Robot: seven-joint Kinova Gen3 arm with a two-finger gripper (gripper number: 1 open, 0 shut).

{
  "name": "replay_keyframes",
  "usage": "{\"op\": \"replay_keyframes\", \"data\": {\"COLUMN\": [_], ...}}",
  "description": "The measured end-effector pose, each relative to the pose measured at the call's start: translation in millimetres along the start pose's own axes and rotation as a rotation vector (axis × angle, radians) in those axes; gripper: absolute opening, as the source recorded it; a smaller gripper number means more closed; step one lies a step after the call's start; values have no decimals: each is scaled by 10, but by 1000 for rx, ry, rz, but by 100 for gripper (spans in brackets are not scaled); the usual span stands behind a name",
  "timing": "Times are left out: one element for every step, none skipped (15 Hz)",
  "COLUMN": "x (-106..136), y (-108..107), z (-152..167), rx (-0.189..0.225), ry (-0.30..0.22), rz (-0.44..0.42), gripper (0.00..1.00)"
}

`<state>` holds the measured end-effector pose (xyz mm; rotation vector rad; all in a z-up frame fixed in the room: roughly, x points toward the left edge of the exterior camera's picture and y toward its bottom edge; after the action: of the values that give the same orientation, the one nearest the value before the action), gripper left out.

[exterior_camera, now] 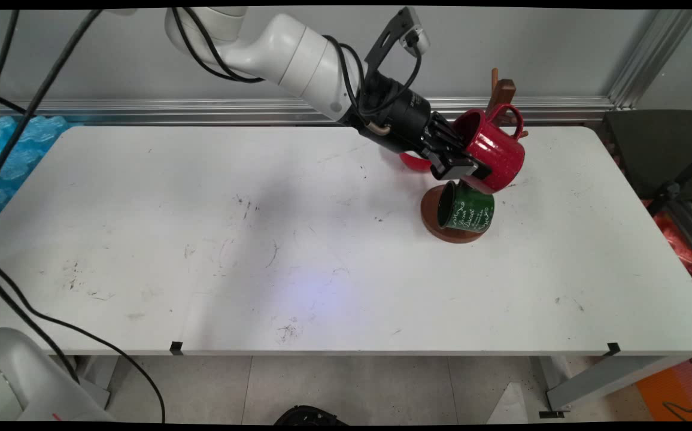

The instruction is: Place the picked object on the table

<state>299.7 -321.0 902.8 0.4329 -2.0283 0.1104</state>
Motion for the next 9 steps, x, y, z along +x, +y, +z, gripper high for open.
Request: {"op": "replay_keyframes", "data": {"x": [12,22,28,37,46,51,51,50,45], "y": [6,11,15,20,30,44,56,66,82], "z": [-13,-26,-33,-44,-56,-68,-80,-88,-102], "rx": [0,1,0,0,-1,-4,-5,-7,-9], "ry": [3,6,7,9,10,10,9,7,3], "rz": [6,11,14,18,22,24,25,25,24], "gripper": [0,0,0,0,0,0,0,0,0]}}
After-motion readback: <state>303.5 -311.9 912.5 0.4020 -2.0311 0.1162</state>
